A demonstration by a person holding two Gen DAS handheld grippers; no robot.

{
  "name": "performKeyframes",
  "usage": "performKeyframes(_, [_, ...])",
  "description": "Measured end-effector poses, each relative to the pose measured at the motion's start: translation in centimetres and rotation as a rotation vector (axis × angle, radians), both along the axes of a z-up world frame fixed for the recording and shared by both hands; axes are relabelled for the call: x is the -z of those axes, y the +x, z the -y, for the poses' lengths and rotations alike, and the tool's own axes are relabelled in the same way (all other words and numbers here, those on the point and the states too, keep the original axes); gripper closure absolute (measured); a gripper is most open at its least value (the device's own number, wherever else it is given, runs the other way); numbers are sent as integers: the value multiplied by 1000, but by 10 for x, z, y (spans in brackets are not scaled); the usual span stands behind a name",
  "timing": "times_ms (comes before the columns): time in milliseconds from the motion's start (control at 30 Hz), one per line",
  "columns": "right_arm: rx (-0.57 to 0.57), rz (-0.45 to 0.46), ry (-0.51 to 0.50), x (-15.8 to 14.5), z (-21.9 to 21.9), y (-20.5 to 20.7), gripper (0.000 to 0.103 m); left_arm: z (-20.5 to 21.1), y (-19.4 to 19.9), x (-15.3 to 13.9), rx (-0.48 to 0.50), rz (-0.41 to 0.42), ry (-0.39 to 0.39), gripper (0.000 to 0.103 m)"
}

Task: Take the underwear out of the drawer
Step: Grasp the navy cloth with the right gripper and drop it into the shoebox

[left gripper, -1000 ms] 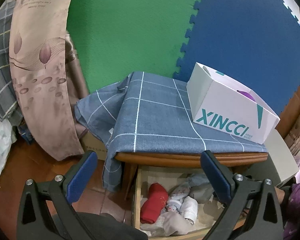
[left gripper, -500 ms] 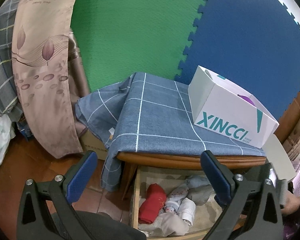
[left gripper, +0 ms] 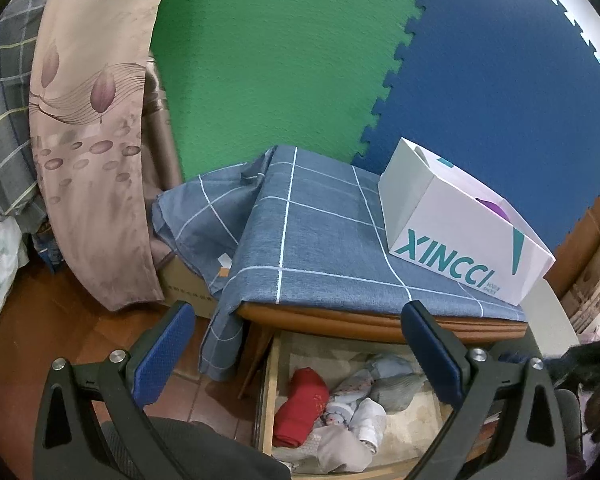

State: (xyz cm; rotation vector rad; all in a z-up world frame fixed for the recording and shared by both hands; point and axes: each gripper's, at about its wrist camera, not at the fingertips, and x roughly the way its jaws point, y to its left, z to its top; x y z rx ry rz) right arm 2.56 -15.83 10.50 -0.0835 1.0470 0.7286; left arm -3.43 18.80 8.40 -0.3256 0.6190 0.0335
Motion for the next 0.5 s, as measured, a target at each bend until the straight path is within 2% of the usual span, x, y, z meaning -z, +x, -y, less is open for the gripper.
performKeyframes(100, [29,35,95,-37,9,5,87,-2,-1,0,-4,5,-12,1])
performKeyframes(300, [68,137,197,-104,21,33,87,-8,-5,0,-12,13,-39,1])
performKeyframes(400, [99,187,203,-130,21,63,87,-8,-6,-1,-13,13,-37,1])
performKeyframes(500, [145,202,179,-139,21,105,87,-7,-5,-1,-8,11,-27,1])
